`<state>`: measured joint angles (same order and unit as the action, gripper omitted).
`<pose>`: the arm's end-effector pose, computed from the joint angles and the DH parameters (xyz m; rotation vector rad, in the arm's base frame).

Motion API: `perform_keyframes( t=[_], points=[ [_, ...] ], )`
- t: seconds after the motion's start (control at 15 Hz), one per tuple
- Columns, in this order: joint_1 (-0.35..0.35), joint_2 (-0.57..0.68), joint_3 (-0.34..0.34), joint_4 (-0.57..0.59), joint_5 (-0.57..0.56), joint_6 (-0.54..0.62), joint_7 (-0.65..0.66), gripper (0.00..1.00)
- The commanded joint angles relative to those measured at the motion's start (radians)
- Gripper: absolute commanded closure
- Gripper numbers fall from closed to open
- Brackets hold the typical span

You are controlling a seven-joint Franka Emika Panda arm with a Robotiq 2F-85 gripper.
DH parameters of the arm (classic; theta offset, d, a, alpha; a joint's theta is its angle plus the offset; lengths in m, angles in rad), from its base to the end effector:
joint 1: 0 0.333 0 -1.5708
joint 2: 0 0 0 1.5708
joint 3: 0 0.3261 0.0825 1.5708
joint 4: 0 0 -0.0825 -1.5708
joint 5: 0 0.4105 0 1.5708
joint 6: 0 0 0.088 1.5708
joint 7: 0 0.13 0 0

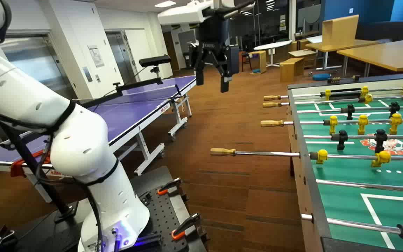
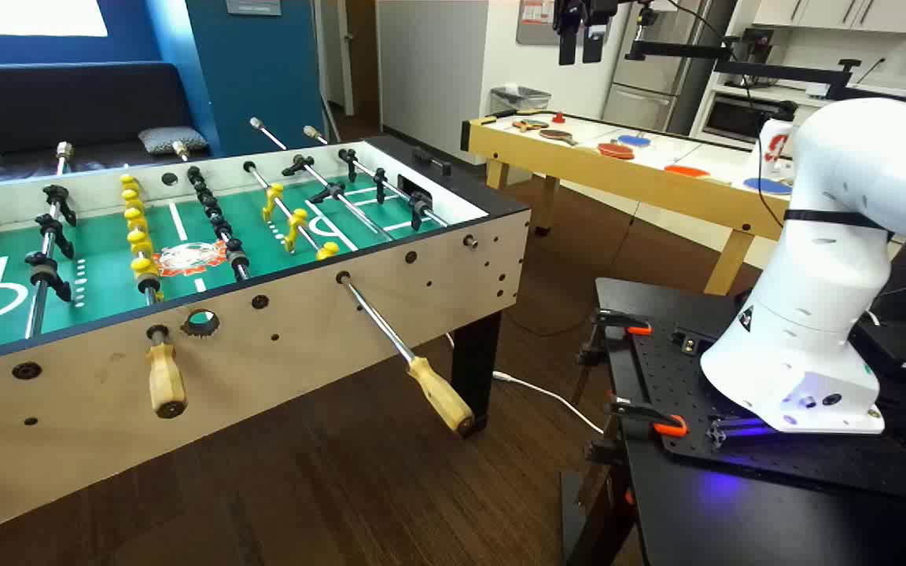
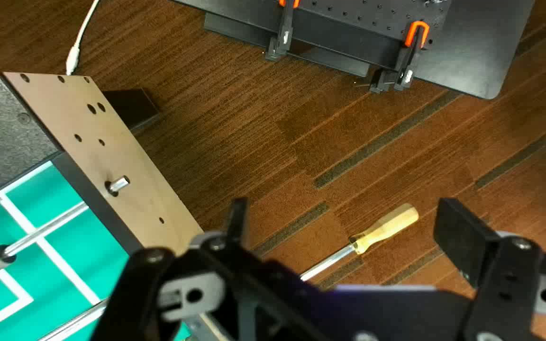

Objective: Push the first Foosball handle from the right inwards

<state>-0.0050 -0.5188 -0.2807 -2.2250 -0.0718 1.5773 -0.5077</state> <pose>0.3802 -0.1356 0.5335 -2.9940 -0.4114 0.1672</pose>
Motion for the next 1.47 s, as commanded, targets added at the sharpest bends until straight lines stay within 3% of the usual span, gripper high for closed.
perform_keyframes(
  t=[0.0, 0.33, 0.6, 0.93, 1.4],
  points=[
    [-0.018, 0.004, 0.014, 0.003, 0.007, -0.002, -0.007, 0.0],
    [-0.018, 0.004, 0.014, 0.003, 0.007, -0.002, -0.007, 0.0],
    [-0.025, -0.015, 0.101, -0.085, 0.022, 0.084, 0.206, 0.0],
    [-0.013, -0.053, 0.249, -0.277, 0.106, 0.314, 0.553, 0.0],
    [0.018, -0.026, 0.426, -0.524, 0.216, 0.733, 0.877, 0.0]
  ],
)
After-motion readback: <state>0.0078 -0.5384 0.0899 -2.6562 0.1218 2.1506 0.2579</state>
